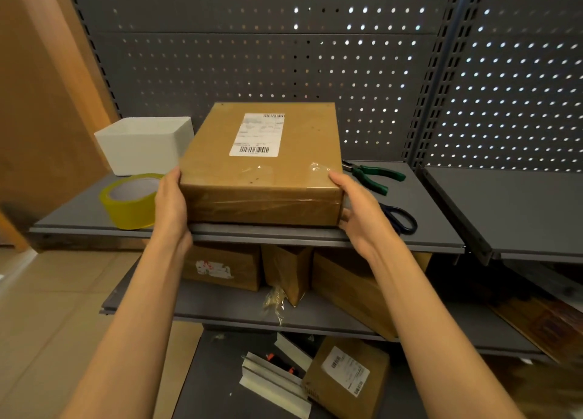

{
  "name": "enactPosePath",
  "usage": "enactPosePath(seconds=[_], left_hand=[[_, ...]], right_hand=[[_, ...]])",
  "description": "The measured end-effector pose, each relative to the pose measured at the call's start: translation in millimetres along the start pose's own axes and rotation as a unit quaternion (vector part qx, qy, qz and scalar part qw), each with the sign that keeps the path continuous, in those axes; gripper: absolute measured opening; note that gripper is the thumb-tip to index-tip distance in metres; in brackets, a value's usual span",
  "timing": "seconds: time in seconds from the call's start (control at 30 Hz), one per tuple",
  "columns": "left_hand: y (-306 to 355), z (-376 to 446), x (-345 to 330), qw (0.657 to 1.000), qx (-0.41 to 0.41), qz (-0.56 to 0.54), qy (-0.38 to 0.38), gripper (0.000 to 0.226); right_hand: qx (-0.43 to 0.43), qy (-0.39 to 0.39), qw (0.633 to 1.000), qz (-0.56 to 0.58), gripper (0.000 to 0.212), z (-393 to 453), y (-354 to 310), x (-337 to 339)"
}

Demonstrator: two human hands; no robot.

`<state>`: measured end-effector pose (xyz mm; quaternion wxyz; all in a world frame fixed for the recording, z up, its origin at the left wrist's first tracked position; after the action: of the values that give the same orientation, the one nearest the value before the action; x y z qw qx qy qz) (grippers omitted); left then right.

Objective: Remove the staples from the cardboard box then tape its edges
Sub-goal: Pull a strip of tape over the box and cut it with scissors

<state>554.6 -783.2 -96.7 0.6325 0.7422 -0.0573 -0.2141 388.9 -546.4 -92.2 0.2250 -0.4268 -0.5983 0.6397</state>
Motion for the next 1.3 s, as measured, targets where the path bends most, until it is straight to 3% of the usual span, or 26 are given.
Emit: enactPosePath(seconds=[0.17,0.3,0.37,0.47,0.57,0.63,0.7,0.77,0.83,0.9,1.07,1.13,1.23,1.3], left_hand=[[16,-11,-3,0.994,-0.061,-0.090,-0.027,0.018],[21,-17,-4,0.989,-0.080,-0.114,-0.055,0.024],[23,-20,-6,0.985,-0.098,-0.115,-0.080,0.041],[24,-39,-13,0.979,-0.121,-0.115,-0.115,0.076],[13,-75,-35,0.972,-0.054,-0.117,-0.194,0.139],[1,-100,-57,0.957,-0.013,-0.111,-0.266,0.153],[-8,-116,-80,0.934,0.017,-0.118,-0.337,0.144],[-10,-124,-97,0.913,0.020,-0.152,-0.378,0.115],[-9,-123,-99,0.918,0.014,-0.179,-0.352,0.098],[-8,-120,-94,0.927,0.001,-0.189,-0.324,0.095],[5,-104,-66,0.932,-0.012,-0.175,-0.317,0.088],[14,-92,-47,0.932,-0.013,-0.178,-0.315,0.065],[22,-70,-19,0.937,-0.021,-0.188,-0.294,0.022],[25,-59,-8,0.946,-0.034,-0.167,-0.277,0.024]], right_hand=[[0.020,-0.034,0.996,0.074,0.061,-13,-11,0],[0.033,-0.075,0.988,0.134,0.063,-23,-15,-5],[0.044,-0.070,0.980,0.182,0.065,-26,-16,-5],[0.050,-0.048,0.967,0.244,0.090,-28,-15,-9],[0.081,-0.059,0.958,0.270,0.096,-33,-15,-24],[0.103,-0.070,0.956,0.266,0.095,-36,-14,-37],[0.120,-0.082,0.956,0.253,0.088,-40,-12,-50],[0.123,-0.100,0.956,0.248,0.080,-43,-7,-61],[0.125,-0.116,0.957,0.234,0.079,-47,-4,-67],[0.130,-0.125,0.962,0.205,0.084,-49,-4,-69],[0.114,-0.076,0.964,0.226,0.144,-43,-21,-35],[0.124,-0.042,0.962,0.240,0.152,-40,-39,-11],[0.129,-0.022,0.968,0.214,0.120,-34,-57,15],[0.126,-0.033,0.981,0.145,0.081,-29,-58,19]])
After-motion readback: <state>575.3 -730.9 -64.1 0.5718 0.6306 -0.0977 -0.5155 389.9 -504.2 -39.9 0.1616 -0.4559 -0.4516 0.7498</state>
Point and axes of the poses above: each hand's wrist, its own z-axis towards the middle knuckle, its own x-axis out of the back of the hand, y = z × x, the point moved 8 cm from there along z, towards the middle knuckle, and after that the axes turned 3 degrees about x, right-handed, at the moved point
